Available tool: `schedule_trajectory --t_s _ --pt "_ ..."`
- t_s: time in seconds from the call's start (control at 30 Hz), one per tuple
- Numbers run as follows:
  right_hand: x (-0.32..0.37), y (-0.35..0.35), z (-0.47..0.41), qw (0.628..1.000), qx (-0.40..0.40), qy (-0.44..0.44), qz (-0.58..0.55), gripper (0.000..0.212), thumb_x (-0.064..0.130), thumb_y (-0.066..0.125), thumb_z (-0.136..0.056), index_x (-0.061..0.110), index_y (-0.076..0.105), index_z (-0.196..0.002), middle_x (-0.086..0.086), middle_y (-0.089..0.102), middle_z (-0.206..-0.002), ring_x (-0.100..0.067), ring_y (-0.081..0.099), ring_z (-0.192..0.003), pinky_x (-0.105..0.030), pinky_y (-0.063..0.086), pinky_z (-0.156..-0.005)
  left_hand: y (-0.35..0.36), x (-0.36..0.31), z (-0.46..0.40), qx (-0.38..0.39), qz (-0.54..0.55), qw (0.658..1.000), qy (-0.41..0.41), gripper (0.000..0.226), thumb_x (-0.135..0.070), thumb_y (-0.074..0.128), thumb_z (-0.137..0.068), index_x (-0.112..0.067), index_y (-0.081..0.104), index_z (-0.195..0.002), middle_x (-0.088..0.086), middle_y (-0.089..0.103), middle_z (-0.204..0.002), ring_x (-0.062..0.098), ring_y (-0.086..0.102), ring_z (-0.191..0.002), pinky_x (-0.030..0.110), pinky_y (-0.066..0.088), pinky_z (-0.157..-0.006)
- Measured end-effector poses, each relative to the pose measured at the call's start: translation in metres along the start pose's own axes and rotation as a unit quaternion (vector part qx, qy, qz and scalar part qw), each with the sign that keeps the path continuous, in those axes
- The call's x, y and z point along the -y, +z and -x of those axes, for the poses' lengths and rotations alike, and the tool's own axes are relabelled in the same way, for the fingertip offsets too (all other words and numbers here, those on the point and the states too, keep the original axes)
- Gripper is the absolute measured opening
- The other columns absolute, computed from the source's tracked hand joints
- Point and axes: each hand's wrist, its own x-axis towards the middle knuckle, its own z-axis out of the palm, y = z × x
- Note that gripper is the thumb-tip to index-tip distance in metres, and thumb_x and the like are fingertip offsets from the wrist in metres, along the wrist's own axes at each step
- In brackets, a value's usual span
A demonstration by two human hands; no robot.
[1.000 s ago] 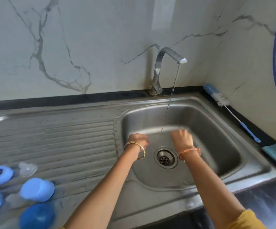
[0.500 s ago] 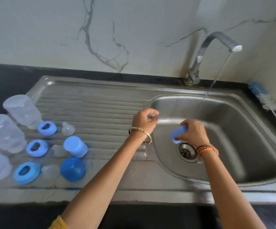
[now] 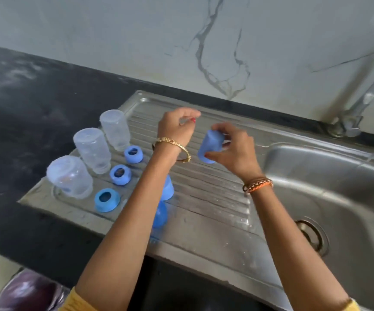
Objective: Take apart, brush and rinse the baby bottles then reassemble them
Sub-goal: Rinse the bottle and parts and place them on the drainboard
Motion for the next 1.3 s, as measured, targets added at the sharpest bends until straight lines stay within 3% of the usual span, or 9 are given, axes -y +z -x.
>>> schedule_trajectory --t_s 0.1,0.33,0.57,0.67,0.83,1.0,1.1,1.2,1.3 --pt "0.009 0.034 -0.002 0.997 0.064 -0.036 -0.019 0.054 0.0 0.08 -0.06 0.009 0.063 -0.11 -0.001 0.063 -0.101 -0.009 0.054 -0.086 -0.014 0.045 -0.075 -0.025 0.017 -0.013 -0.021 -0.083 0.996 -0.01 0.021 -0.004 0.054 -0.087 -0.007 0.07 -0.1 0.006 0.069 -0.098 0.018 0.062 -0.095 0.029 0.047 -0.09" --pt "-0.001 0.075 -0.006 0.987 0.14 -0.073 0.028 0.056 0.004 0.079 -0.062 0.009 0.059 -0.115 -0.01 0.063 -0.108 -0.028 0.059 -0.095 -0.043 0.049 -0.084 -0.047 0.04 -0.013 0.052 -0.285 0.955 -0.067 0.025 -0.005 0.051 -0.089 -0.012 0.07 -0.104 0.008 0.068 -0.11 0.022 0.059 -0.108 0.022 0.04 -0.089" --pt "-0.004 0.073 -0.007 0.977 0.164 -0.116 0.066 0.064 0.01 0.081 -0.062 0.011 0.055 -0.12 -0.01 0.063 -0.109 -0.024 0.058 -0.089 -0.035 0.048 -0.08 -0.044 0.037 -0.015 0.054 -0.271 0.959 -0.058 0.026 -0.007 0.05 -0.09 -0.011 0.069 -0.106 0.009 0.068 -0.11 0.02 0.059 -0.107 0.018 0.038 -0.084" --pt "-0.004 0.07 -0.005 0.975 0.181 -0.109 0.062 0.075 0.008 0.082 -0.063 0.01 0.047 -0.129 -0.013 0.059 -0.113 -0.015 0.05 -0.083 -0.016 0.041 -0.074 -0.041 0.038 -0.015 0.051 -0.263 0.962 -0.057 0.025 -0.006 0.05 -0.09 -0.012 0.07 -0.105 0.008 0.068 -0.11 0.02 0.059 -0.105 0.016 0.038 -0.081" --pt "0.0 0.056 -0.005 0.974 0.192 -0.102 0.061 0.088 0.005 0.082 -0.064 0.013 0.036 -0.138 -0.013 0.05 -0.127 -0.014 0.05 -0.099 -0.012 0.036 -0.079 -0.04 0.037 -0.009 0.042 -0.225 0.973 -0.032 0.024 -0.005 0.053 -0.089 -0.009 0.068 -0.107 0.007 0.067 -0.11 0.017 0.06 -0.105 0.012 0.038 -0.08" --pt "-0.008 0.016 -0.004 0.987 0.081 -0.118 0.067 0.065 0.0 0.08 -0.062 0.007 0.051 -0.12 -0.012 0.046 -0.118 -0.022 0.05 -0.105 -0.018 0.039 -0.092 -0.017 0.019 -0.003 0.017 -0.071 0.996 0.045 0.014 0.0 0.066 -0.079 -0.013 0.07 -0.083 0.001 0.069 -0.083 -0.004 0.057 -0.069 0.014 0.046 -0.073" --pt "-0.022 -0.02 0.012 0.986 -0.127 -0.099 0.035 0.038 -0.004 0.074 -0.063 0.017 0.05 -0.084 -0.002 0.048 -0.087 -0.006 0.046 -0.069 -0.005 0.035 -0.065 0.021 0.001 0.008 0.023 0.012 0.997 0.077 0.041 0.008 0.071 -0.067 -0.025 0.051 -0.056 -0.018 0.051 -0.048 -0.005 0.044 -0.044 0.01 0.038 -0.054" --pt "-0.044 -0.057 0.043 0.957 -0.274 -0.041 0.085 0.036 -0.009 0.06 -0.064 0.021 0.042 -0.061 0.0 0.047 -0.06 -0.009 0.038 -0.051 -0.009 0.032 -0.054 0.072 -0.006 0.024 0.064 0.049 0.993 0.082 0.048 0.014 0.067 -0.062 -0.026 0.045 -0.049 -0.02 0.047 -0.041 -0.004 0.04 -0.044 0.013 0.034 -0.052" --pt "-0.084 -0.095 0.07 0.967 -0.138 0.065 0.205 0.014 -0.003 0.063 -0.071 0.008 0.065 -0.079 -0.01 0.065 -0.079 -0.027 0.062 -0.079 -0.021 0.032 -0.064 0.12 -0.009 0.045 0.221 0.005 0.973 0.067 0.027 0.006 0.071 -0.068 -0.02 0.066 -0.072 -0.025 0.06 -0.065 -0.007 0.051 -0.061 0.009 0.04 -0.059"
